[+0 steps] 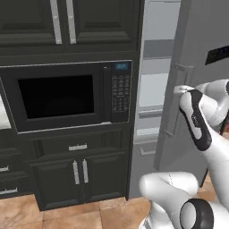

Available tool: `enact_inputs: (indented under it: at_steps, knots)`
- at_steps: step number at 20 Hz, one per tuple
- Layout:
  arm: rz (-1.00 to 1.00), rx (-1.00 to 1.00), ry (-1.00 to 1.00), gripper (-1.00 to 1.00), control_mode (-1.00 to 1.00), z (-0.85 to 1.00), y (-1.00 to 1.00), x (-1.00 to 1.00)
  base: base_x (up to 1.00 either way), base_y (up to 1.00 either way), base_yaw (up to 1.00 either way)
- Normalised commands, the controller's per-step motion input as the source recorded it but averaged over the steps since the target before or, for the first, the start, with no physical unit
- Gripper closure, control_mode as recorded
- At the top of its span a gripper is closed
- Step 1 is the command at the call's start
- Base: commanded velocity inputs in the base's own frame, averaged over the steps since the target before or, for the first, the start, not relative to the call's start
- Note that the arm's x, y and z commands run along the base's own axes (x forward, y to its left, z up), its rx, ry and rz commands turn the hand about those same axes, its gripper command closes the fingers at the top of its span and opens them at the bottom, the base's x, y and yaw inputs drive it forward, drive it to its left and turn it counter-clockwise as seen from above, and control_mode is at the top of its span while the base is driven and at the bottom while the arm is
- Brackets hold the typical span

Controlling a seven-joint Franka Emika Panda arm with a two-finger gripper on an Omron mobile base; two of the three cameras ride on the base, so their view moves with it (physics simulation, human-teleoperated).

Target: Retrieve the orange and apple from the fridge and place them into the bowl on the dining table.

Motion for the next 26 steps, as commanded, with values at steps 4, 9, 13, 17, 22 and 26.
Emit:
enact_inputs:
  at_steps: [4, 9, 13, 17, 22, 26]
  knots:
    - [-0.02, 0.17, 0.06, 1.00, -1.00, 0.20, -1.00, -1.00, 0.00, 0.00, 0.00]
    - [-0.01, 0.13, 0.05, -1.00, -1.00, 0.30, -0.85, -1.00, 0.00, 0.00, 0.00]
    - [0.00, 0.03, 0.03, -1.00, -1.00, 0.42, -0.28, -0.94, 0.00, 0.00, 0.00]
    - [0.01, -0.11, 0.10, -1.00, -1.00, 0.41, 0.28, -0.64, 0.00, 0.00, 0.00]
    - [0.00, -0.45, 0.12, -1.00, -1.00, 0.36, 0.93, -0.31, 0.00, 0.00, 0.00]
    - [0.00, -0.57, 0.22, -1.00, -1.00, 0.25, 1.00, 0.16, 0.00, 0.00, 0.00]
